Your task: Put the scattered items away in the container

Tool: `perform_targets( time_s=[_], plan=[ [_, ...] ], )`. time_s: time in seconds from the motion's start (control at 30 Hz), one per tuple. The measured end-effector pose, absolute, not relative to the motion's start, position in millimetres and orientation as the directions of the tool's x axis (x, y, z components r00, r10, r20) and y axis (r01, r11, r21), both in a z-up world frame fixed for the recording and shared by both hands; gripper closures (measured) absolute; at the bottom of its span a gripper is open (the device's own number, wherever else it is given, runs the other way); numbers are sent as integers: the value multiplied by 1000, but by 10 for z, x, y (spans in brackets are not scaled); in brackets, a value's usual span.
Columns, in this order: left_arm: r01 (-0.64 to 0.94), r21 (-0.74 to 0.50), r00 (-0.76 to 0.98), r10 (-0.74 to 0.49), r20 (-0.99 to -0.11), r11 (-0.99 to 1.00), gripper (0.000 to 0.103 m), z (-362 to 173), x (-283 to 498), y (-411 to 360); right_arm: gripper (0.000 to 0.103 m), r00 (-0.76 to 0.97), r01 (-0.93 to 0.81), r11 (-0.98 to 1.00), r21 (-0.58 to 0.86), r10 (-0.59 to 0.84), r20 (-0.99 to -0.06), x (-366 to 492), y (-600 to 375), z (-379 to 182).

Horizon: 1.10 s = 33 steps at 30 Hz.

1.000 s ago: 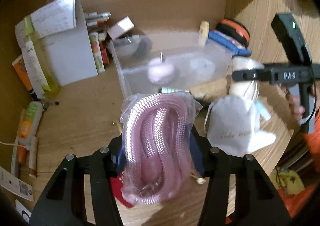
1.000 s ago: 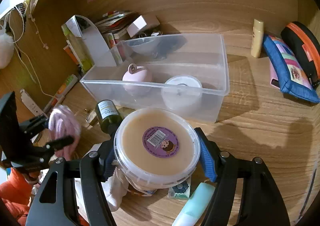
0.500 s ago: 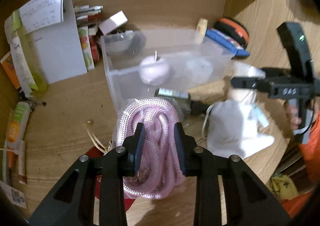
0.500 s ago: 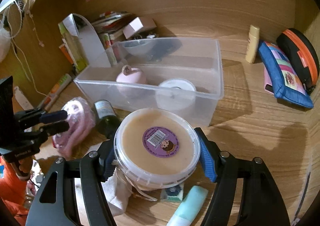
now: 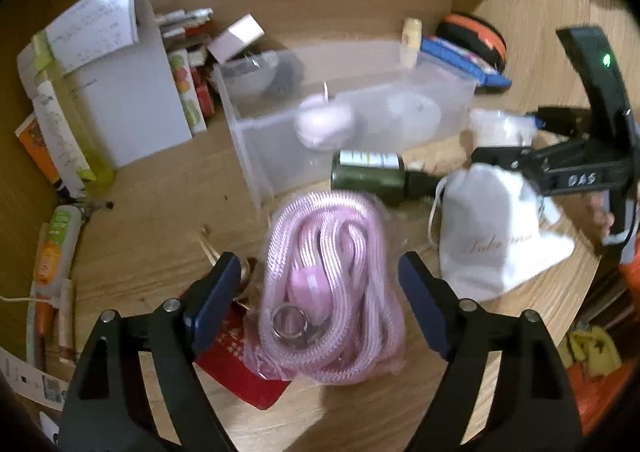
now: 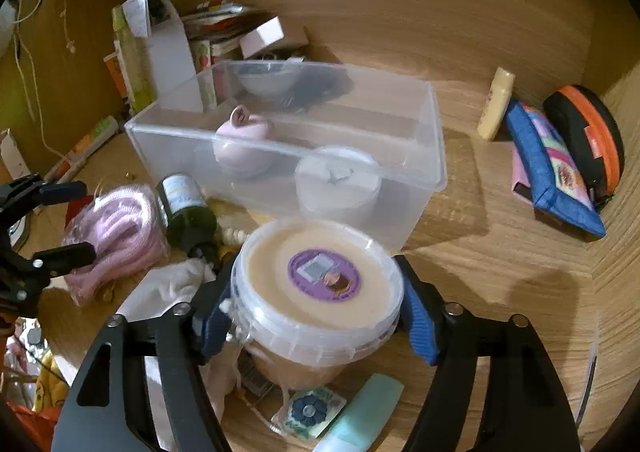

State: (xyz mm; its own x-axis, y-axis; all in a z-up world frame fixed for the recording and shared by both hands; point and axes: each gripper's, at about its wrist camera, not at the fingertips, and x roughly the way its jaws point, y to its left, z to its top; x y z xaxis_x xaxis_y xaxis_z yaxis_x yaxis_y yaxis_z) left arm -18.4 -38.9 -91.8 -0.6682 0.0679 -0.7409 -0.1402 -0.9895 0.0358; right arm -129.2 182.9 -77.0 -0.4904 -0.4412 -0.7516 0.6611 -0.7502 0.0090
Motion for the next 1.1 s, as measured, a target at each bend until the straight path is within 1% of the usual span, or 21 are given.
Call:
perform_targets(
  time_s=[0.07, 0.1, 0.17, 0.27, 0.37, 0.4, 0.47, 0.5, 0.57, 0.7, 0.73, 0.77, 0.8, 0.97, 1.1],
  plan=[
    [-143, 60, -661, 50, -749, -988, 15, -973, -210, -369, 30, -484, 658, -753, 16, -440, -756, -1282, 1859, -776],
    [-144, 69, -658, 43, -752, -987, 14, -995, -233, -360, 29, -480, 656, -754, 26, -444, -756, -1276, 1884, -766],
    [-150, 68, -652, 47, -756, -986, 13, -1010, -268, -352, 29, -461, 655, -753, 63, -464, -756, -1271, 1944, -738],
    [-160, 82, -648, 42, -761, -984, 13, -1034, -333, -330, 22, -441, 644, -754, 127, -501, -745, -1272, 2053, -681],
    [-162, 91, -643, 36, -765, -983, 13, -1083, -395, -319, 21, -442, 627, -761, 166, -524, -728, -1299, 2141, -644],
    [-164, 93, -639, 34, -768, -982, 14, -1105, -412, -306, 21, -439, 623, -763, 174, -525, -729, -1314, 2147, -651],
    [-168, 97, -637, 33, -770, -981, 19, -1138, -434, -285, 21, -421, 618, -765, 181, -517, -746, -1359, 2117, -694],
    [-169, 101, -637, 31, -770, -980, 20, -1145, -438, -272, 21, -416, 619, -765, 177, -510, -753, -1378, 2092, -717],
    [-179, 98, -635, 39, -772, -979, 29, -1146, -442, -245, 21, -411, 623, -764, 168, -503, -760, -1432, 2029, -747],
    [-183, 94, -630, 44, -775, -979, 30, -1148, -484, -202, 22, -375, 629, -746, 219, -537, -756, -1570, 1967, -725],
    [-183, 92, -630, 45, -775, -979, 32, -1147, -494, -199, 24, -356, 638, -733, 236, -552, -754, -1604, 1946, -715],
    [-182, 92, -631, 45, -775, -979, 34, -1145, -503, -200, 33, -325, 651, -712, 261, -573, -752, -1631, 1921, -709],
    [-183, 94, -633, 43, -773, -979, 35, -1143, -505, -199, 35, -314, 654, -708, 267, -575, -756, -1639, 1904, -710],
    [-169, 82, -652, 49, -757, -982, 39, -1125, -479, -245, 35, -351, 661, -720, 212, -546, -761, -1560, 1831, -691],
    [-137, 40, -691, 66, -720, -990, 41, -1025, -418, -358, 35, -398, 656, -732, 184, -543, -739, -1493, 1855, -616]
  ],
)
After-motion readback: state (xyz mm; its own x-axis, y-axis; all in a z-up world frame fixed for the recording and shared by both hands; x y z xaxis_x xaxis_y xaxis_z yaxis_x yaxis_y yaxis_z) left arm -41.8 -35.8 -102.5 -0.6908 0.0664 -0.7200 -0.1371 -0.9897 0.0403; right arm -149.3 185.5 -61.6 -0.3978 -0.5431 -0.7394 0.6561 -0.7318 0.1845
